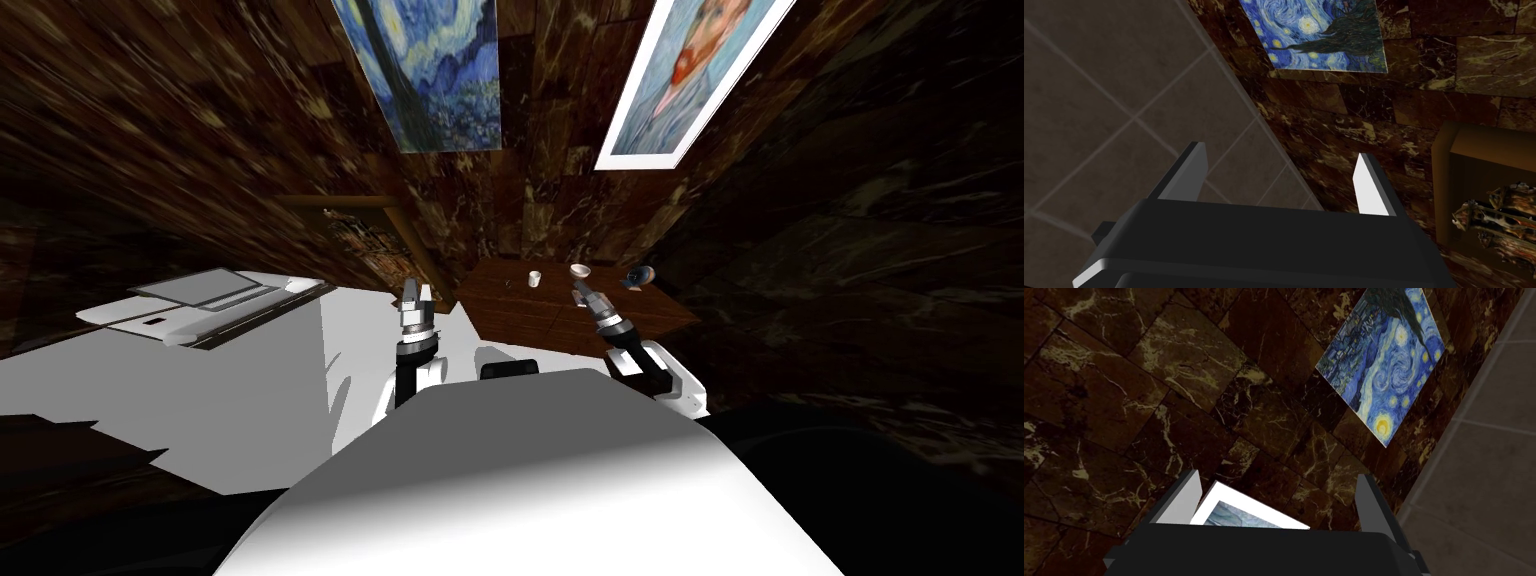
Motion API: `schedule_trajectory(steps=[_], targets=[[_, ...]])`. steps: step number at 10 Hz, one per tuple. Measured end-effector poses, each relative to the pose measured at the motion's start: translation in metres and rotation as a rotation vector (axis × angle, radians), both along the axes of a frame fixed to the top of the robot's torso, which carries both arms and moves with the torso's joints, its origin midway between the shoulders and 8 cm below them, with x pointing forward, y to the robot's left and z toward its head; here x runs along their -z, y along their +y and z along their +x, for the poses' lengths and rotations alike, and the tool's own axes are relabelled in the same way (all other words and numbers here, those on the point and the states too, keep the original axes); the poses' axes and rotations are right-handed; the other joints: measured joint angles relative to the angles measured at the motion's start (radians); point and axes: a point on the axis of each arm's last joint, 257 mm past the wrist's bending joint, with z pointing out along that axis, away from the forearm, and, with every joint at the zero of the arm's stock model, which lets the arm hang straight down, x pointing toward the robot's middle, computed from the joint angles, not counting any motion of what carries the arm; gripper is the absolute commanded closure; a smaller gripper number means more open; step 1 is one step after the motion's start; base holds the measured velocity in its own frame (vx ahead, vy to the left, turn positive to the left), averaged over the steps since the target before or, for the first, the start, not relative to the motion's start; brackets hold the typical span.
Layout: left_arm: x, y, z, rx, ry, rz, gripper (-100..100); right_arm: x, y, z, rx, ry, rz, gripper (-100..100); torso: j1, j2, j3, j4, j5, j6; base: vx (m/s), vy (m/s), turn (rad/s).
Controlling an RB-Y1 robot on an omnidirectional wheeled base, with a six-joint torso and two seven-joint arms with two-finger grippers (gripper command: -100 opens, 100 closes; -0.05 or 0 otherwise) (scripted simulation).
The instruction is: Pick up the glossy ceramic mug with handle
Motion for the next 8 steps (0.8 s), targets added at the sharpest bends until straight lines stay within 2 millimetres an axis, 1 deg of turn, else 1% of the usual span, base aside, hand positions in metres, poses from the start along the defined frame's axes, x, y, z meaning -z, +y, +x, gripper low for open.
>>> schedule_trajectory(steps=[6, 7, 8], targets=[[0.0, 0.0, 0.0, 0.0, 0.0, 0.0, 0, 0.024, -0.012, 0.006, -0.006, 0.048, -0.235, -100, 0.0, -0.001, -0.001, 0.0, 0.0, 0.0, -0.025, 0.039, 0.022], [0.0, 0.0, 0.0, 0.0, 0.0, 0.0, 0, 0.027, -0.017, 0.007, -0.007, 0.058, -0.283, -100, 0.0, -0.001, -0.001, 0.0, 0.0, 0.0, -0.03, 0.06, 0.088], [0.0, 0.0, 0.0, 0.0, 0.0, 0.0, 0, 0.037, -0.025, 0.009, -0.002, 0.073, -0.343, -100, 0.001, -0.001, -0.001, 0.0, 0.0, 0.0, -0.01, 0.048, 0.036]])
